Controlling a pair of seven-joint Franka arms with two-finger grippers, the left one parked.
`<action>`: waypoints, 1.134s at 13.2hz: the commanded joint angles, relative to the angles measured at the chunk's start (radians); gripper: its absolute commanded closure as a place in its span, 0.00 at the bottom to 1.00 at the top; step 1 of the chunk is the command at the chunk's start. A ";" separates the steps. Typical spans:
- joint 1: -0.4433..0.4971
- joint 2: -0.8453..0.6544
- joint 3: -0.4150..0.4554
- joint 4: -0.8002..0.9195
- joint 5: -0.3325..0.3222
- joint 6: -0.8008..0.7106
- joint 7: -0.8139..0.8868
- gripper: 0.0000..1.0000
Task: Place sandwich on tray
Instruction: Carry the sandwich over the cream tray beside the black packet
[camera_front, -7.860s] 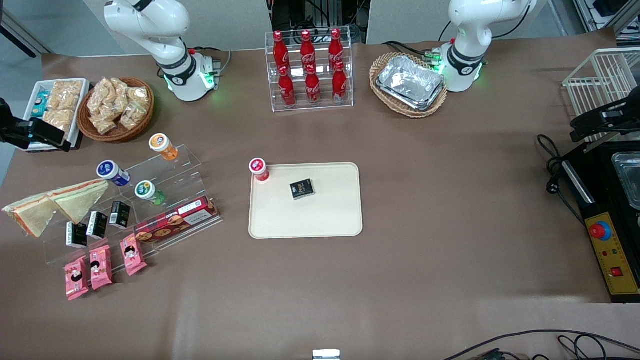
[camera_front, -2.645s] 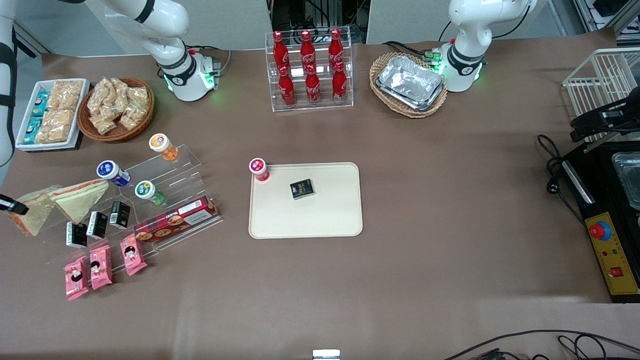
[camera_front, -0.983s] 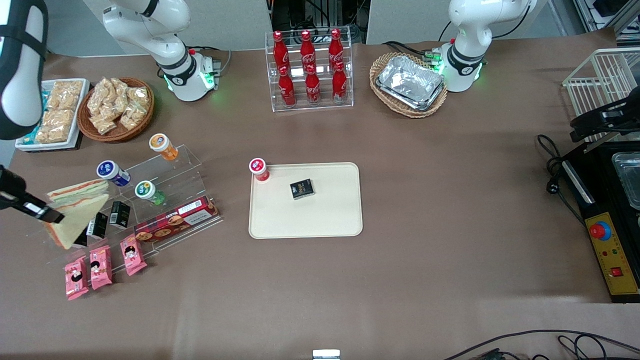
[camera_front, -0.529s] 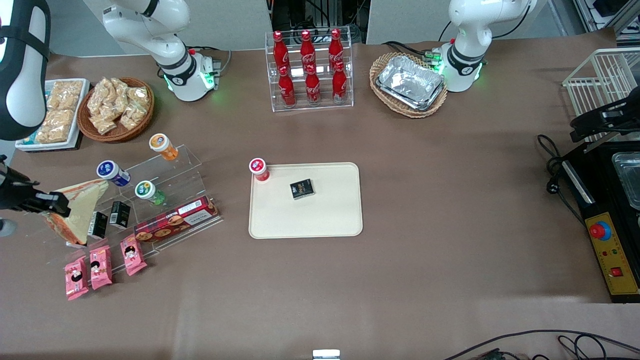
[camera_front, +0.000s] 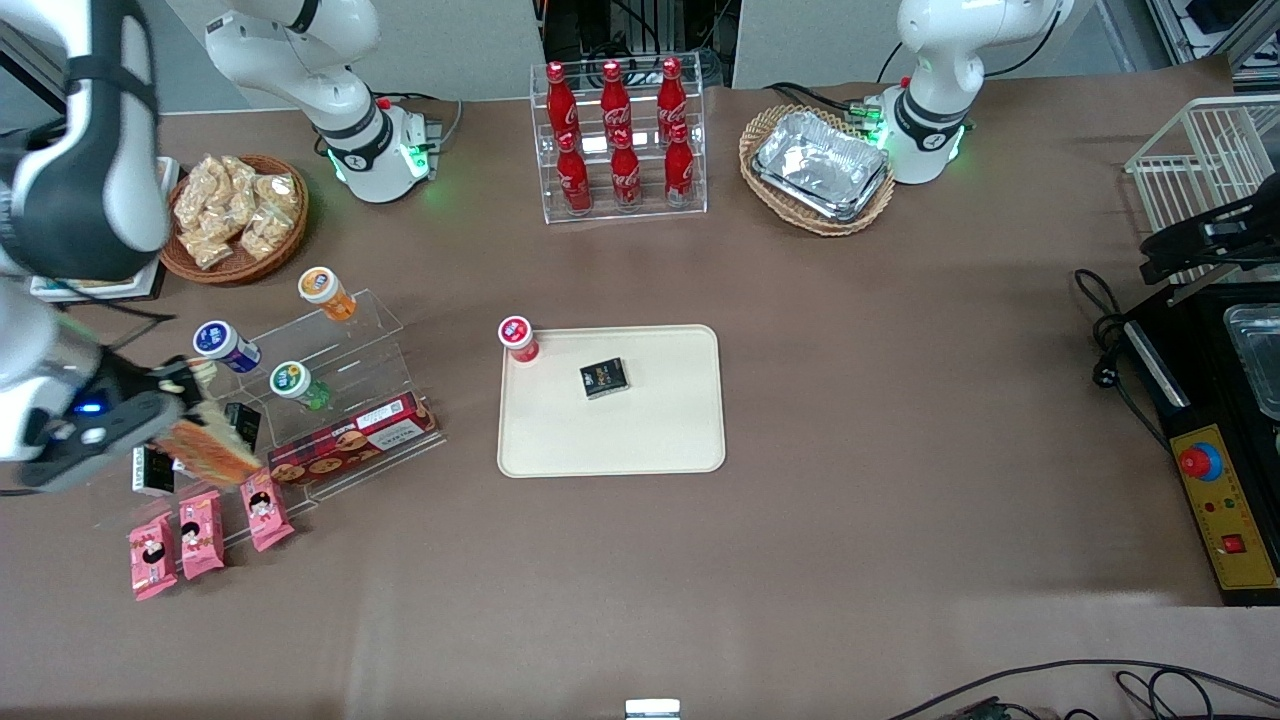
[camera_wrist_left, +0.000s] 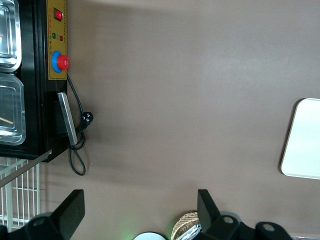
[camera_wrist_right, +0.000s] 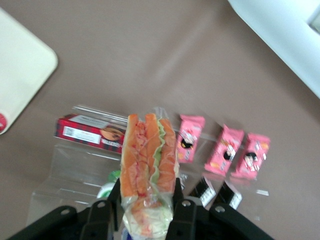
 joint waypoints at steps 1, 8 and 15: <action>0.116 0.038 -0.009 0.014 0.016 0.062 -0.101 0.59; 0.203 0.153 0.229 0.019 0.013 0.217 -0.215 0.59; 0.277 0.314 0.309 0.019 -0.004 0.395 -0.210 0.59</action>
